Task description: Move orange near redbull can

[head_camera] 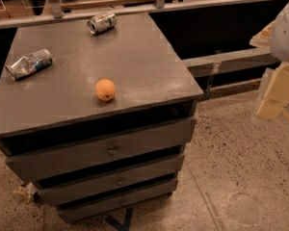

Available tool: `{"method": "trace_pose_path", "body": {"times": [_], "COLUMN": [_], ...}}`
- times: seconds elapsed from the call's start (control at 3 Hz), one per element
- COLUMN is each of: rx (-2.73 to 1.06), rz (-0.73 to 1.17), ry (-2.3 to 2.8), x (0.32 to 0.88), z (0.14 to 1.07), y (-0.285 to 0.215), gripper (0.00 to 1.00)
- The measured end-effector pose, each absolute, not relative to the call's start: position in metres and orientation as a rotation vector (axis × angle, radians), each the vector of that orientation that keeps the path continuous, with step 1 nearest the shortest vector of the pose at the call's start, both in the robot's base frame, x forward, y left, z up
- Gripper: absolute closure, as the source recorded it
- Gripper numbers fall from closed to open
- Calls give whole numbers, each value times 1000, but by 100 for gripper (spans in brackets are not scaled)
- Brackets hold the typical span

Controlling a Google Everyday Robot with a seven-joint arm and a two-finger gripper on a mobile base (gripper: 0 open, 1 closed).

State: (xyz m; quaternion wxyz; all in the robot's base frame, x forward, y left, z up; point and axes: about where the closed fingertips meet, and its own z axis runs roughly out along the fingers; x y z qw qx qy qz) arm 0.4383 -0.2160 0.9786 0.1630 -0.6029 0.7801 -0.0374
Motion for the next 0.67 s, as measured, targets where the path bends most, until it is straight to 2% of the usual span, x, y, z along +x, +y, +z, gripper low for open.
{"method": "trace_pose_path", "body": {"times": [0.67], "rx": [-1669], "rz": [-68], "ry": [2192], "x": [444], "z": [982], "y": [-209], "gripper": [0]}}
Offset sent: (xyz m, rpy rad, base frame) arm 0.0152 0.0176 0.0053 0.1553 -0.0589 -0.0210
